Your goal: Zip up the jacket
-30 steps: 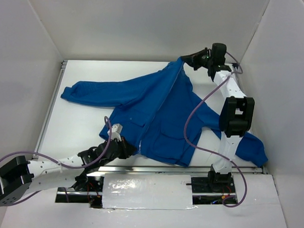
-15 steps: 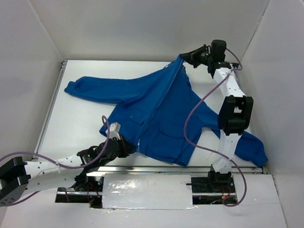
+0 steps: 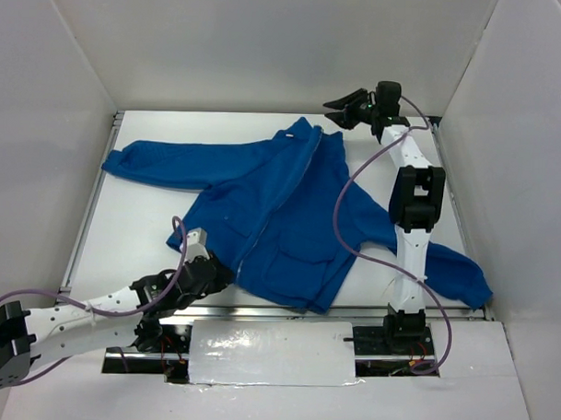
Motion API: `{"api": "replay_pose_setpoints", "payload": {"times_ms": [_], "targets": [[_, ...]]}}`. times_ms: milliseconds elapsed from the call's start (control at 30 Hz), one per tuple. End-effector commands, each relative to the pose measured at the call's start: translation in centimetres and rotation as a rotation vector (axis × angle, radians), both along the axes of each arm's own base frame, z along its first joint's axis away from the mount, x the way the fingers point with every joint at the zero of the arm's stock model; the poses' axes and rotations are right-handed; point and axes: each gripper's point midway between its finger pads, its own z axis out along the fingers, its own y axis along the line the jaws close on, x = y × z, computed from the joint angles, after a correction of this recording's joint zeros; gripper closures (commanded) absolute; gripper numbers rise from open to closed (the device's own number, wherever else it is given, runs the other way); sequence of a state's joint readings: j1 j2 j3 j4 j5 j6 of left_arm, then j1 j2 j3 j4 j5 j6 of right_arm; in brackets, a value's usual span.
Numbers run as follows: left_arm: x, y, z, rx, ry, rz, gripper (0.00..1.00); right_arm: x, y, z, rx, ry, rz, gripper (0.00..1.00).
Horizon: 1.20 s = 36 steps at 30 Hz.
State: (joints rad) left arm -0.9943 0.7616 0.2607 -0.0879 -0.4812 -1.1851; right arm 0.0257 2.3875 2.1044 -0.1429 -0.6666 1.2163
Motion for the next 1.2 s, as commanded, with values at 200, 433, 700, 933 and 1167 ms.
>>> {"api": "replay_pose_setpoints", "payload": {"times_ms": [200, 433, 700, 933, 1167], "targets": [[-0.9, 2.7, 1.0, 0.120, 0.041, 0.041, 0.22, 0.5, -3.7, 14.7, -0.117, -0.384, -0.134, 0.37], [-0.1, 1.9, 7.3, 0.102, -0.055, -0.010, 0.09, -5.3, -4.6, 16.2, -0.264, -0.339, -0.130, 0.26], [0.9, 1.7, 13.0, 0.226, -0.136, -0.080, 0.06, -19.9, -5.0, 18.5, -0.594, -0.459, -0.152, 0.00], [1.8, 7.2, 19.6, 0.307, -0.238, 0.112, 0.01, -35.2, -4.9, 19.8, -0.676, -0.681, -0.110, 0.00], [1.6, 14.9, 25.2, 0.420, -0.322, 0.396, 0.01, -45.4, -7.6, 18.3, -0.732, -0.741, -0.178, 0.00]]}}
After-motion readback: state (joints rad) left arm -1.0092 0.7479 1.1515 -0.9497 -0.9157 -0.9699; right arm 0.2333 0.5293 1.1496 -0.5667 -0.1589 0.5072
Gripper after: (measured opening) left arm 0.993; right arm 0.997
